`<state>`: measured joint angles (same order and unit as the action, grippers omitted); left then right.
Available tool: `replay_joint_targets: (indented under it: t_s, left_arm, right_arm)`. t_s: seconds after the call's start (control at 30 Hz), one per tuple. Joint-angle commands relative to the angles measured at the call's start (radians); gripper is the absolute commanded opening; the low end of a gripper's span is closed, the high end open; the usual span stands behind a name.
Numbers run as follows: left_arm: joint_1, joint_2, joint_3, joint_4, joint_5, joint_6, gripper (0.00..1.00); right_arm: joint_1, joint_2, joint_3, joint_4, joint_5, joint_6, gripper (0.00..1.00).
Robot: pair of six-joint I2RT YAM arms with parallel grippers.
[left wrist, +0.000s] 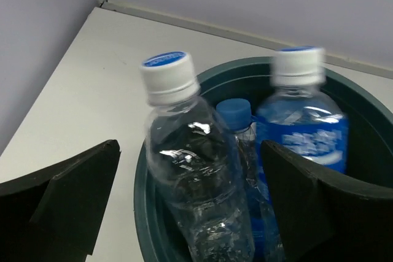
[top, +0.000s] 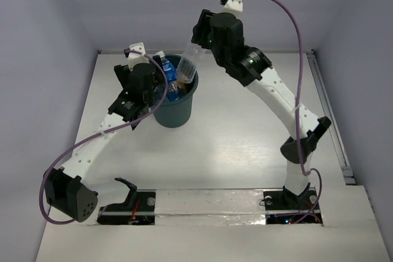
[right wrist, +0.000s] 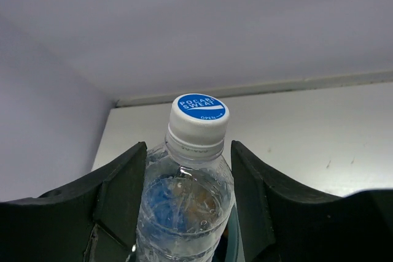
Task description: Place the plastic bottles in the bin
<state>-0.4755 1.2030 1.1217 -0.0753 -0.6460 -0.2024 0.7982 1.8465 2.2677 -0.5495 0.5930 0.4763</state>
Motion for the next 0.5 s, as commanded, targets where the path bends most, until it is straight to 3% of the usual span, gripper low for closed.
replay_joint_targets:
  t_s: [0.0,0.2,0.47]
  left_arm:
    - [0.002,-0.025,0.004,0.028,0.014,-0.008,0.99]
    - [0.002,-0.066,0.119,-0.056,0.058,-0.037,0.99]
    - [0.002,-0.083,0.323,-0.205,0.147,-0.107,0.99]
  right_arm:
    - [-0.007,0.085,0.130,0.097,0.096,-0.143,0.50]
    - [-0.007,0.154,0.107,0.204,0.070,-0.294,0.51]
    - [0.005,0.148,-0.077,0.316,0.022,-0.352,0.52]
